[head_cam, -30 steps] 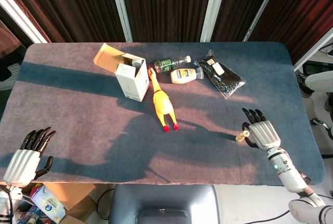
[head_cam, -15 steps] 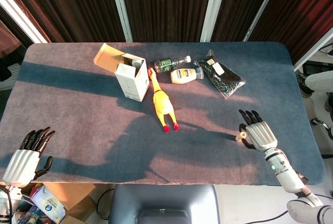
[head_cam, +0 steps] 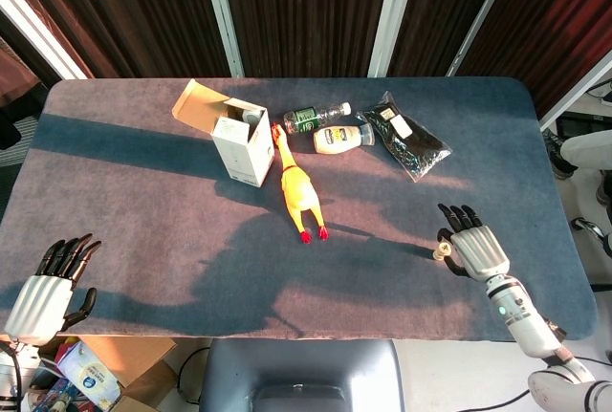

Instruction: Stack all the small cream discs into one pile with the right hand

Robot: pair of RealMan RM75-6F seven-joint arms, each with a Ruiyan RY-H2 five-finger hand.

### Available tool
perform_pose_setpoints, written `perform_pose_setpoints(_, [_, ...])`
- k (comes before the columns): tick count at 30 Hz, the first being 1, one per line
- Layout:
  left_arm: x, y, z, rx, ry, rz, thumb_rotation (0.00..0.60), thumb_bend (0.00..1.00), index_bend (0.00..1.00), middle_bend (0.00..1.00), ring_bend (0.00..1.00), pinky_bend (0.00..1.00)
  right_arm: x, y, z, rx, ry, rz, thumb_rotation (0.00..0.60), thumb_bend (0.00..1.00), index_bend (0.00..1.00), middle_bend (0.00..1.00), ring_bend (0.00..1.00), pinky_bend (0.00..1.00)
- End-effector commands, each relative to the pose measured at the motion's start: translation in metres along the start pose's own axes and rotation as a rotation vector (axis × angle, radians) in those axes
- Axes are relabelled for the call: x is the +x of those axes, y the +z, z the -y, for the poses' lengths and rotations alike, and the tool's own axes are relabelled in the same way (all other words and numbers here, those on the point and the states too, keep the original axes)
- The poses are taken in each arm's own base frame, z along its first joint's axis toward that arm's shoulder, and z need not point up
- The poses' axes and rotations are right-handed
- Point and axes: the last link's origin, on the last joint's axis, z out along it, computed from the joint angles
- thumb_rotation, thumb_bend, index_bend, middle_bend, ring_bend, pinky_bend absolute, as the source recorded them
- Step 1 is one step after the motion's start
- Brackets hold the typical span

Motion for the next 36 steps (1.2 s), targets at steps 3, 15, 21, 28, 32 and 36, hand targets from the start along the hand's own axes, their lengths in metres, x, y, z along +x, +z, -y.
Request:
perform_pose_setpoints(3, [0.000,0.000,0.000,0.000,-0.001,0.000,0.600,0.53,0.00,0.00,0.00,0.05,0.003,-0.005,-0.001,-0.001,0.017,-0.020,0.600,0.50,0.51,0.00,0.00,0.00])
perform_pose_setpoints(15, [0.000,0.000,-0.001,-0.004,0.001,0.001,0.600,0.53,0.00,0.00,0.00,0.05,-0.001,-0.004,0.009,0.037,0.008,0.000,0.600,0.50,0.50,0.00,0.00,0.00])
perform_pose_setpoints(21, [0.001,-0.001,0.000,-0.003,0.000,-0.003,0.600,0.53,0.00,0.00,0.00,0.05,-0.003,-0.004,0.014,0.053,0.008,0.006,0.600,0.50,0.50,0.00,0.00,0.00])
perform_pose_setpoints(28, [0.001,-0.002,-0.001,-0.007,0.000,-0.005,0.600,0.53,0.00,0.00,0.00,0.05,-0.006,-0.011,0.010,0.041,-0.008,0.009,0.600,0.50,0.50,0.00,0.00,0.00])
perform_pose_setpoints(32, [0.001,-0.002,-0.001,-0.007,0.001,-0.003,0.600,0.53,0.00,0.00,0.00,0.05,-0.006,-0.012,0.007,0.030,-0.010,0.008,0.600,0.50,0.50,0.00,0.00,0.00])
perform_pose_setpoints(36, [0.000,-0.001,-0.001,-0.007,0.001,-0.002,0.600,0.53,0.00,0.00,0.00,0.05,-0.007,-0.013,0.006,0.029,-0.013,0.011,0.600,0.50,0.51,0.00,0.00,0.00])
